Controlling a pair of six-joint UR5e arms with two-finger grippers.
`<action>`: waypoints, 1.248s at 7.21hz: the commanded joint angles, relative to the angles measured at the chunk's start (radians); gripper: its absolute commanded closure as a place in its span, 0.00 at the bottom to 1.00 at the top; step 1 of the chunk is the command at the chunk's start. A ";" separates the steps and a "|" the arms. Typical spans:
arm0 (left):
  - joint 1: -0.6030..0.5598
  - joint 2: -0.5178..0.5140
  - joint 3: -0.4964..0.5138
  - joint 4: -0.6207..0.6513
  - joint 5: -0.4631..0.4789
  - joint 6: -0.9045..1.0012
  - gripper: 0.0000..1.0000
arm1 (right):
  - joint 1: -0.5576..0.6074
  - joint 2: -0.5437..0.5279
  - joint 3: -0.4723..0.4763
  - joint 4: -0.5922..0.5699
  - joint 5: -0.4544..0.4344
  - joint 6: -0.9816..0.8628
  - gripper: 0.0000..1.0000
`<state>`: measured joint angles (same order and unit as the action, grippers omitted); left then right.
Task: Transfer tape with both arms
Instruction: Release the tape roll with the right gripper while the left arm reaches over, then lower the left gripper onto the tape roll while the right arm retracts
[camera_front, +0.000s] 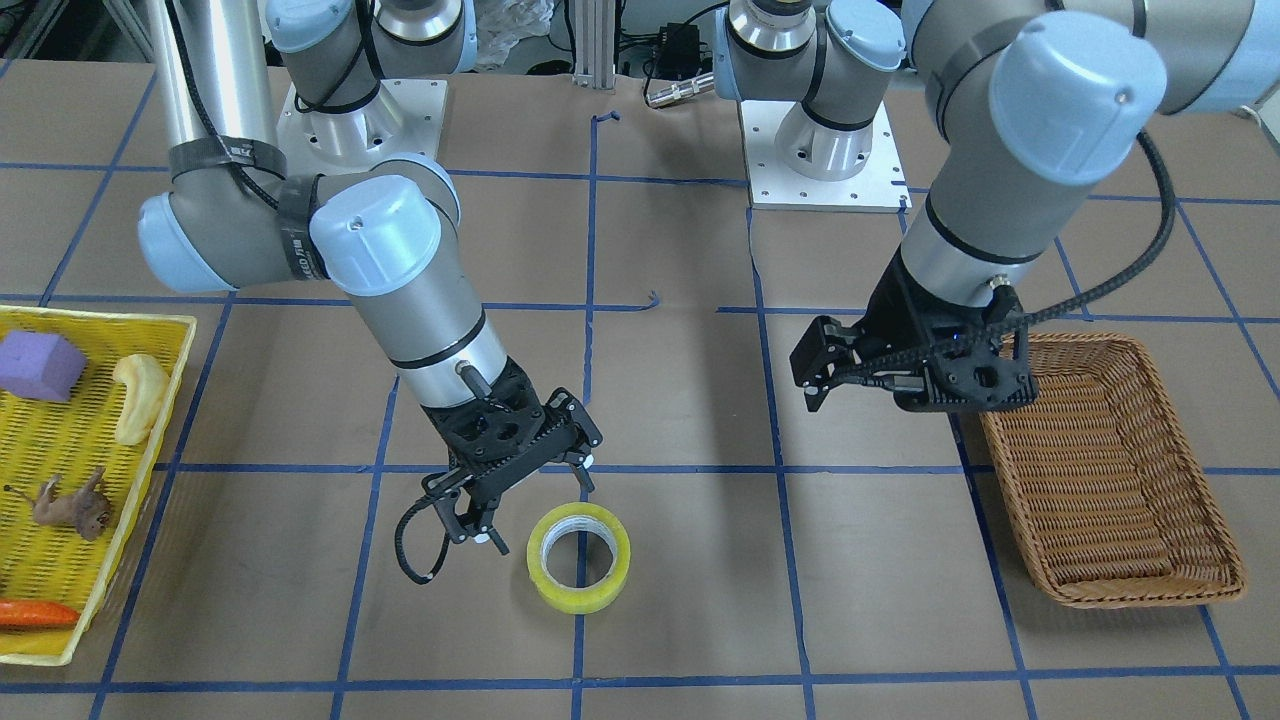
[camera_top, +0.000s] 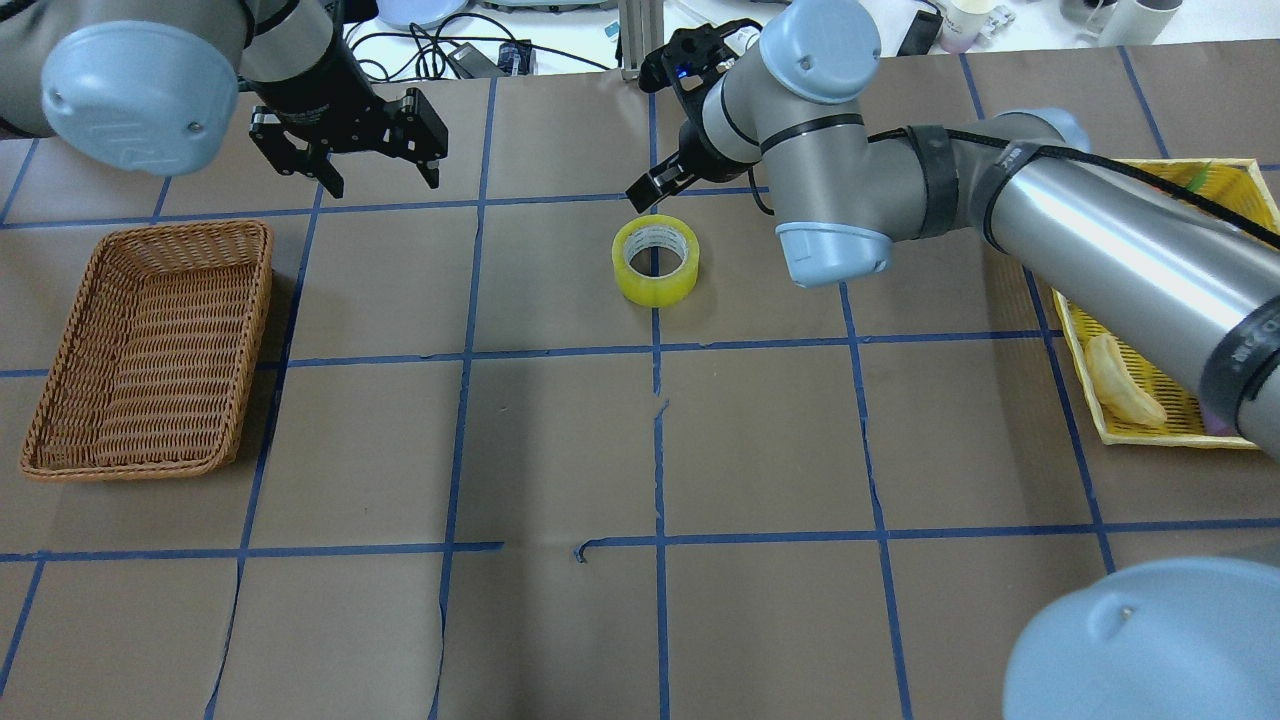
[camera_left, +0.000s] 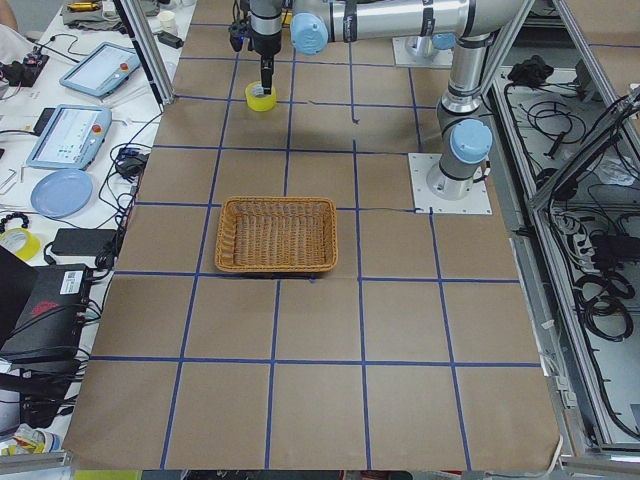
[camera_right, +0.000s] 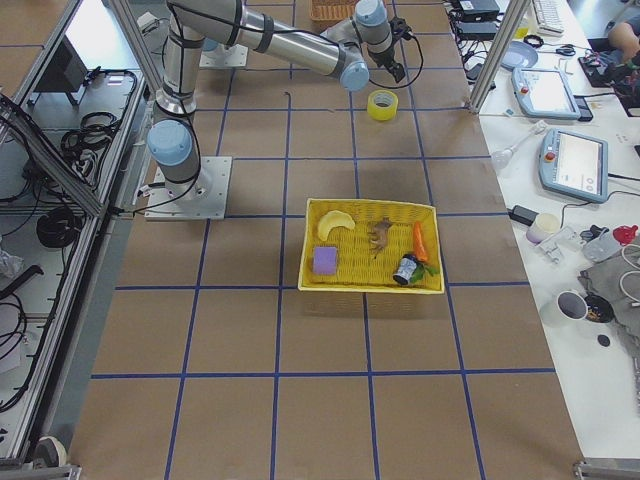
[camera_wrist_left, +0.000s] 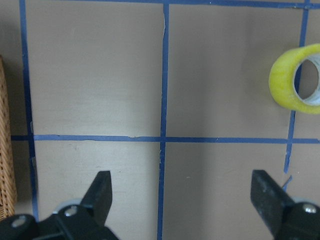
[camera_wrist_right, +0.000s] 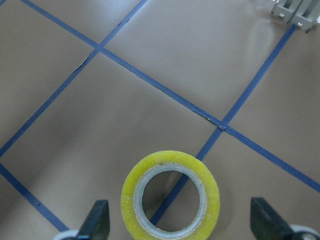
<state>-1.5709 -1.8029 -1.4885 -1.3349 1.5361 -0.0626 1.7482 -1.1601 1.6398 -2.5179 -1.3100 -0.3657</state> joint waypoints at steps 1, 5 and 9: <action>-0.059 -0.093 0.004 0.091 -0.023 -0.134 0.00 | -0.122 -0.029 0.009 0.004 0.003 -0.002 0.00; -0.207 -0.294 0.008 0.343 -0.024 -0.368 0.00 | -0.161 -0.029 0.015 0.011 0.002 0.011 0.00; -0.290 -0.456 0.013 0.534 -0.045 -0.477 0.00 | -0.222 -0.140 -0.007 0.331 0.000 -0.001 0.00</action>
<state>-1.8539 -2.2208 -1.4760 -0.8331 1.5011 -0.5400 1.5584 -1.2387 1.6540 -2.3799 -1.3098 -0.3586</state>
